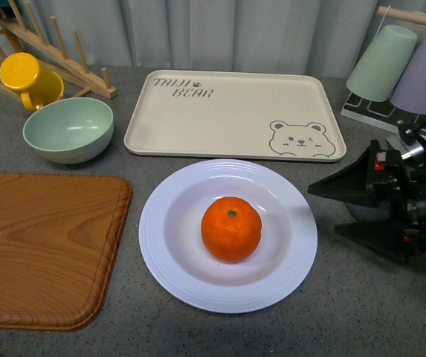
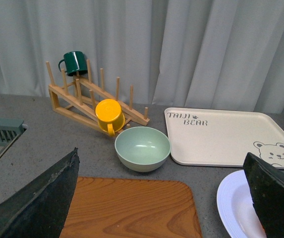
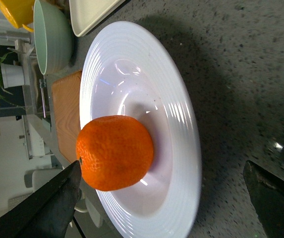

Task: Place orange and plate with both arms

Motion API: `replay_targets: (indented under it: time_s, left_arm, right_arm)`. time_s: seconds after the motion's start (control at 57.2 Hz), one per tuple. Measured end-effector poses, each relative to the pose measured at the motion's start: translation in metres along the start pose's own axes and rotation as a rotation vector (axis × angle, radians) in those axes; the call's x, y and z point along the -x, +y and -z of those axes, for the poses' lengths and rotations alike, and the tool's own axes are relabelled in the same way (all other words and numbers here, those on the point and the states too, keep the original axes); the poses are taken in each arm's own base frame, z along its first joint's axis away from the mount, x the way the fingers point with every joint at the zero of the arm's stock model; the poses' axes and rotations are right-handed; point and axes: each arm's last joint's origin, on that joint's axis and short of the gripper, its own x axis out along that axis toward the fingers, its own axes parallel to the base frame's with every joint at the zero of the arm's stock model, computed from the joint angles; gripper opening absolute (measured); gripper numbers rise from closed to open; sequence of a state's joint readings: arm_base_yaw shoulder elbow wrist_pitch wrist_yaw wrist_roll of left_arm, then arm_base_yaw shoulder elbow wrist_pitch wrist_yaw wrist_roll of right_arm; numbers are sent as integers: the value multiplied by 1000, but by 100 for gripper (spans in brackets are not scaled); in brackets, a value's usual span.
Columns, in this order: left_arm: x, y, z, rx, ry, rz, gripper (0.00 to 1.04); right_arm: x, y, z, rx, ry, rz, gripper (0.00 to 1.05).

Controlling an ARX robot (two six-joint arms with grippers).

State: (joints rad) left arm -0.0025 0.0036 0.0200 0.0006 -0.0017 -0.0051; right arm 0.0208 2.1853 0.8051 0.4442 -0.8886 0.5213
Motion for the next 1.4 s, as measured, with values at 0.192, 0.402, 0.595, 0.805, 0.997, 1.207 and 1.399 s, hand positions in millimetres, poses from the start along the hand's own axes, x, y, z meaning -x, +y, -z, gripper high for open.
replay_targets:
  time_s: [0.192, 0.402, 0.595, 0.805, 0.997, 1.207, 1.399]
  left_arm:
    - [0, 0, 0, 0, 0, 0, 98]
    - [0, 0, 0, 0, 0, 0, 98]
    - [0, 0, 0, 0, 0, 0, 98]
    - [0, 0, 0, 0, 0, 0, 98]
    - [0, 0, 0, 0, 0, 0, 98]
    - [0, 0, 0, 0, 0, 0, 98]
    - [0, 0, 0, 0, 0, 0, 98]
  right_arm:
    - [-23, 2, -6, -31, 31, -43, 96]
    - [-38, -3, -12, -66, 61, -18, 96]
    - [-45, -5, -15, -75, 71, -5, 84]
    - [-49, -10, -12, -97, 82, 37, 45]
    - [-49, -10, -12, -86, 93, 28, 14]
    - [-49, -7, -15, -78, 104, -16, 2]
    - [-46, -6, -13, -64, 81, -30, 2]
